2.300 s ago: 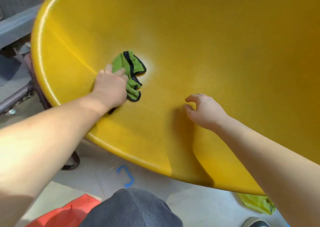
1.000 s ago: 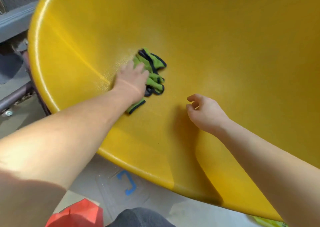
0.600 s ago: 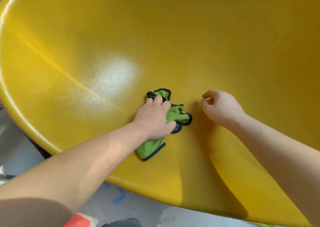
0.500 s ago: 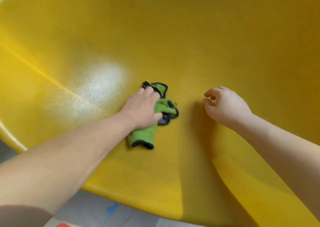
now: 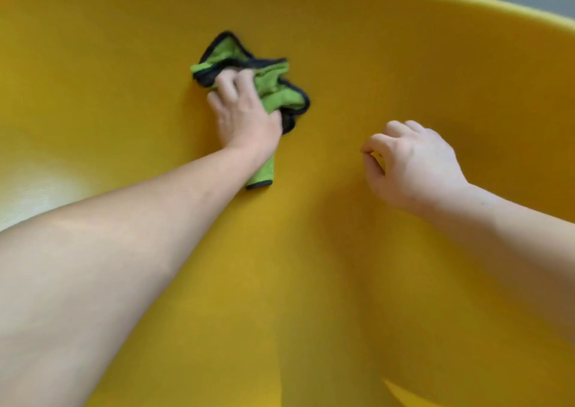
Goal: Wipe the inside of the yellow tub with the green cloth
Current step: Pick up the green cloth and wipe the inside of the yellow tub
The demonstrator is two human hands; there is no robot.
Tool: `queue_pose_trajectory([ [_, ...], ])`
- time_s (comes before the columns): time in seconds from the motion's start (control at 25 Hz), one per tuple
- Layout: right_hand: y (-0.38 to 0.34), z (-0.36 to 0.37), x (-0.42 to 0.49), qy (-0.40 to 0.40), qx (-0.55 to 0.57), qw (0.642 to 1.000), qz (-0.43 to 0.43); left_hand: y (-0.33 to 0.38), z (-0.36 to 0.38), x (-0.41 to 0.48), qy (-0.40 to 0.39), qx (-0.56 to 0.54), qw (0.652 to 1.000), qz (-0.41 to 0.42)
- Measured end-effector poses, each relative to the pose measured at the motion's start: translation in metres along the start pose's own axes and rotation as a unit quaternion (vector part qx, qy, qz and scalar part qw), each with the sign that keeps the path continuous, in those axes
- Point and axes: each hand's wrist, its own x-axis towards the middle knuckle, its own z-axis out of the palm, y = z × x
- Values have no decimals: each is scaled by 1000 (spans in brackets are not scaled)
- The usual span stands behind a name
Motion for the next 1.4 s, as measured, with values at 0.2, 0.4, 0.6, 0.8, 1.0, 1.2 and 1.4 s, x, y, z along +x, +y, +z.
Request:
queue_pose_trajectory([
  [0.2, 15, -55, -24, 29, 39, 993, 110, 140, 26, -53, -168, -72, 965, 190],
  [0.4, 21, -93, -55, -12, 75, 985, 155, 133, 23, -178, -332, -124, 905, 234],
  [0.6, -33, -73, -102, -257, 147, 942, 155, 59, -45, -242, -466, -64, 852, 228],
  [0.8, -107, -66, -148, -363, 129, 908, 164, 10, -102, -228, -441, -234, 866, -13],
  [1.0, -156, -41, -169, -447, -39, 888, 98, -48, -108, -226, -276, -129, 952, -1],
  [1.2, -75, -32, -115, -392, -117, 910, 72, -49, -80, -212, -261, -73, 960, 64],
  [1.4, 3, -77, -96, -340, -280, 894, 83, -11, -70, -227, -321, -59, 936, 129],
])
